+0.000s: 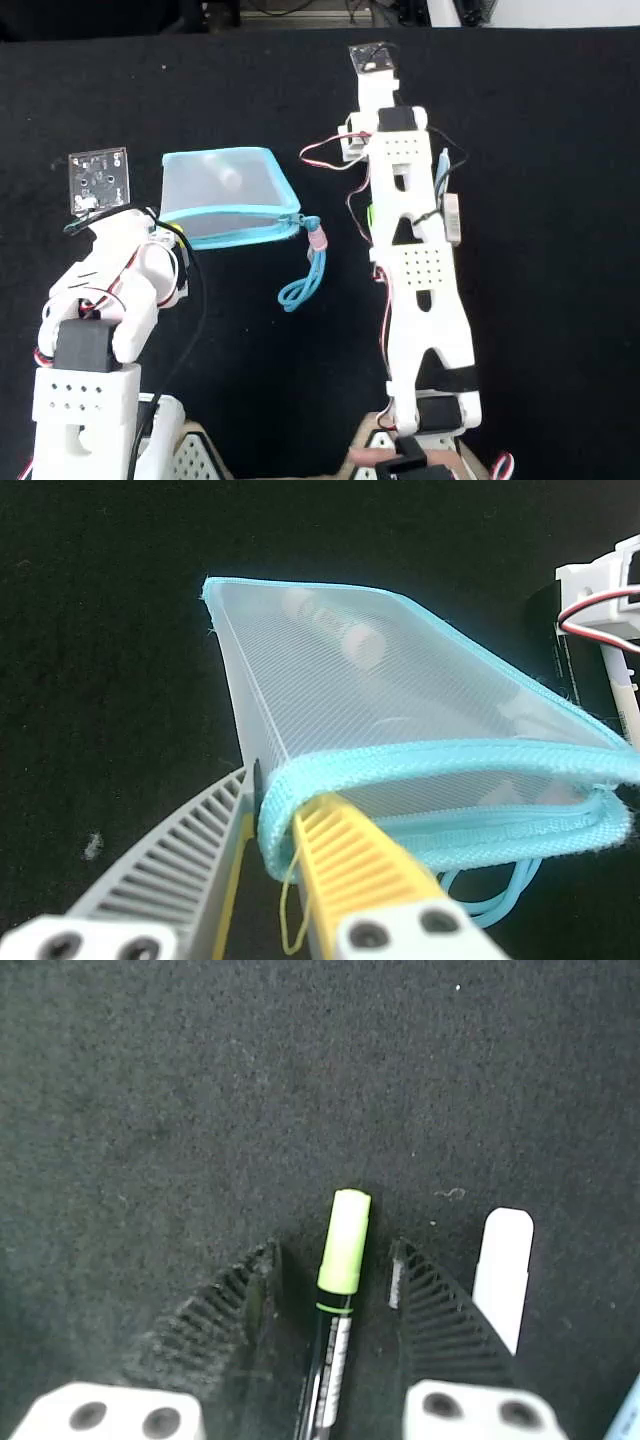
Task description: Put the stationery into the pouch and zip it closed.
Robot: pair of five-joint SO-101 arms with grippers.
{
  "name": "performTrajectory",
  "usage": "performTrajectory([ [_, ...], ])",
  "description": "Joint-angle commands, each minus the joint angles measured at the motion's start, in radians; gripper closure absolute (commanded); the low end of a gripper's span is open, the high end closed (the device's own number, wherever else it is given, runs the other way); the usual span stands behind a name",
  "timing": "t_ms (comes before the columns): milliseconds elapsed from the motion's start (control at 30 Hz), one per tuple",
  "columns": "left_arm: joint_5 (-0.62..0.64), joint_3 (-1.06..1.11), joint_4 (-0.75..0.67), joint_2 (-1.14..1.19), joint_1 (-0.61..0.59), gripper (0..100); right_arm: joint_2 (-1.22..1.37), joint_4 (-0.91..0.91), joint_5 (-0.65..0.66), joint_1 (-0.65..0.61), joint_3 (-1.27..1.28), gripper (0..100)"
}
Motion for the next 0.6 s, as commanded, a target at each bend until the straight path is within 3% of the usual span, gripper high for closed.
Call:
performTrajectory([
  [0,0.015,-0.015,0.000,-0.014,0.001,97,0.045,0.041,0.000,0.021,-0.173,84.7],
  [100,0.015,-0.015,0.000,-0.014,0.001,97,0.047,0.048,0.000,0.037,-0.166,99.1],
  [567,0.017,-0.015,0.000,-0.014,0.001,97,-0.214,0.315,-0.008,0.052,-0.168,98.8],
])
